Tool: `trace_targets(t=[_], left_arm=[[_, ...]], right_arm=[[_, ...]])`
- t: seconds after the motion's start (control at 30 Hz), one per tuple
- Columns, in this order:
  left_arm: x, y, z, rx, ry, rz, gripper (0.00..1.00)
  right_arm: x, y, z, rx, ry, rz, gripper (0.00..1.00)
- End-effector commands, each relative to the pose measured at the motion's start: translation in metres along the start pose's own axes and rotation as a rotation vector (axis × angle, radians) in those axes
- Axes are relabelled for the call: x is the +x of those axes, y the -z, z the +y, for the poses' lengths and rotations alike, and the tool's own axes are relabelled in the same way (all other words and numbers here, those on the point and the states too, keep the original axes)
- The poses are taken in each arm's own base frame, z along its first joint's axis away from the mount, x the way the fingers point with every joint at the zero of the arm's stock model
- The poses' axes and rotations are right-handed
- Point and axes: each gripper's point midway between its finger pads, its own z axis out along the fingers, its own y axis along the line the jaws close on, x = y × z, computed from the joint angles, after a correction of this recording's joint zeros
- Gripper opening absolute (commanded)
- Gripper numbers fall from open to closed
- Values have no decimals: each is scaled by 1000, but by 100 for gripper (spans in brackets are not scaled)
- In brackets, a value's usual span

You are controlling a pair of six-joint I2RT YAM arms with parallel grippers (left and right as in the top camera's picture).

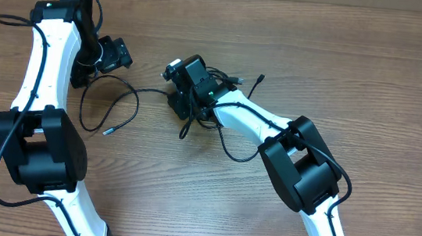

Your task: Untangle cables

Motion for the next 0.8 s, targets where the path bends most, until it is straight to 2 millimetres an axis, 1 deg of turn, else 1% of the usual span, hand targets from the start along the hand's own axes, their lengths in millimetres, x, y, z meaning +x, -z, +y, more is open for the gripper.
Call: trace_targets(t=[0.0, 0.07, 0.17, 0.23, 0.3, 0.33, 0.37, 0.4, 0.47, 0.53, 0.6, 0.63, 0.77], left_arm=[[1, -4, -1, -11, 16, 8, 100], [1, -4, -1, -11, 16, 8, 100], [1, -4, -1, -11, 16, 8, 100], [1, -4, -1, -11, 16, 8, 100], [1, -4, -1, -11, 16, 8, 100], [1, -4, -1, -11, 15, 8, 99], [1, -4, -1, -11, 16, 8, 100], [1, -4, -1, -11, 16, 8, 100], [1, -4, -1, -11, 16, 8, 100], [1, -4, -1, -11, 16, 8, 100], [1, -4, -1, -11, 16, 8, 100], [1, -4, -1, -11, 16, 8, 100], [1, -4, -1, -11, 16, 8, 100]], right_arm=[[14, 0, -12, 51, 60, 58, 45], [16, 0, -13, 62, 64, 66, 44], [18, 6, -13, 64, 60, 106, 32], [27, 15, -12, 61, 52, 181, 25], [40, 22, -11, 58, 44, 252, 21], [46, 25, -10, 56, 41, 282, 15], [55, 30, -9, 54, 34, 327, 7], [60, 31, -8, 51, 27, 348, 4], [72, 36, -2, 18, 16, 399, 4], [78, 38, 0, 7, 10, 424, 4], [76, 43, 6, -26, 3, 423, 4], [72, 46, 10, -45, 0, 411, 4], [41, 69, 25, -112, 3, 319, 4]])
